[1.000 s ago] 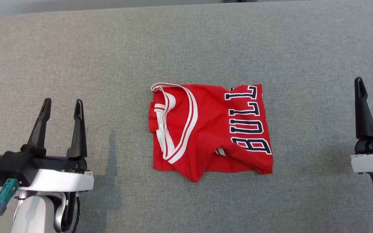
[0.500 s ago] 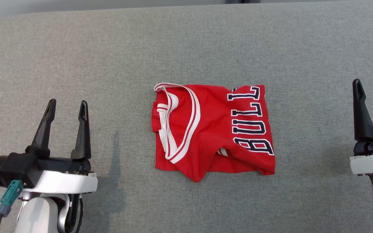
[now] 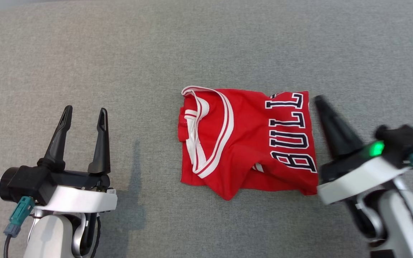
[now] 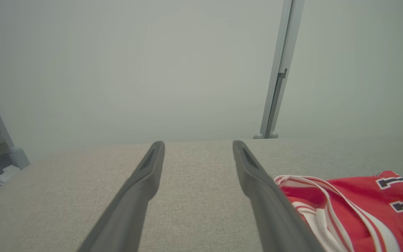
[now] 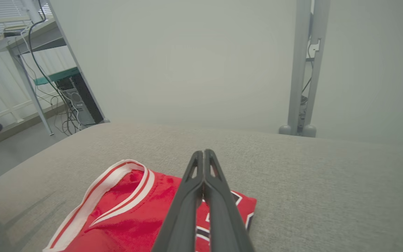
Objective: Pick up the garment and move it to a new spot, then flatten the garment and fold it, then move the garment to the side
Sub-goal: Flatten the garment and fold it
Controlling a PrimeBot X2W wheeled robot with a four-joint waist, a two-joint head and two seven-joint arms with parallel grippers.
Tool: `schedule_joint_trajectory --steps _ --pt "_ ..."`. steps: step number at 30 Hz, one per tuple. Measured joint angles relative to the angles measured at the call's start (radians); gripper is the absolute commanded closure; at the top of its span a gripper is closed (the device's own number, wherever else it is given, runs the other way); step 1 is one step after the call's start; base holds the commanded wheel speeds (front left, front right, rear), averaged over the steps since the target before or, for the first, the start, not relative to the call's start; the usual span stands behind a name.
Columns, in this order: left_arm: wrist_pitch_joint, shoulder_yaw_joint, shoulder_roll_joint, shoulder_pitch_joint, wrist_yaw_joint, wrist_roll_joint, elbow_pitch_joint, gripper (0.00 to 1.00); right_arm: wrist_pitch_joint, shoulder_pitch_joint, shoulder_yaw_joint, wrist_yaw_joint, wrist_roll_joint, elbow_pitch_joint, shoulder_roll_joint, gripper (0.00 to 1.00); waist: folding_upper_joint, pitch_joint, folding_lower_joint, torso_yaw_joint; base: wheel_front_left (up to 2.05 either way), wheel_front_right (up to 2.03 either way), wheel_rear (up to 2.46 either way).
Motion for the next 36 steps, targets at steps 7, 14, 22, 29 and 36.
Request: schedule_joint_trajectory --steps 7,14,22,29,36 --pt "0.000 -0.019 -0.009 -0.011 0.000 -0.014 0.020 0.00 -0.005 -0.072 0.247 0.000 0.045 0.108 0.017 1.00 0.0000 0.015 0.0000 0.037 0.00 0.00 0.00" --pt "-0.002 -0.022 -0.016 -0.022 0.000 -0.023 0.027 0.00 0.000 -0.114 0.393 0.000 0.088 0.228 -0.021 1.00 0.0000 0.029 0.0000 0.059 0.00 0.00 0.00" --pt "-0.002 -0.023 -0.023 -0.027 -0.005 -0.026 0.031 0.00 -0.017 -0.124 0.509 0.000 0.143 0.299 -0.018 1.00 0.0000 0.036 0.0000 0.066 0.00 0.00 0.00" --pt "-0.002 -0.020 -0.028 -0.042 -0.011 -0.026 0.035 0.00 -0.075 -0.171 0.537 -0.002 0.169 0.364 0.029 1.00 0.0000 0.045 0.0000 0.066 0.00 0.00 0.00" --pt "-0.002 0.010 -0.023 -0.040 -0.013 -0.019 0.039 0.00 -0.137 -0.171 0.454 -0.001 0.181 0.324 0.020 1.00 0.0000 0.034 0.0000 0.037 0.00 0.00 0.00"
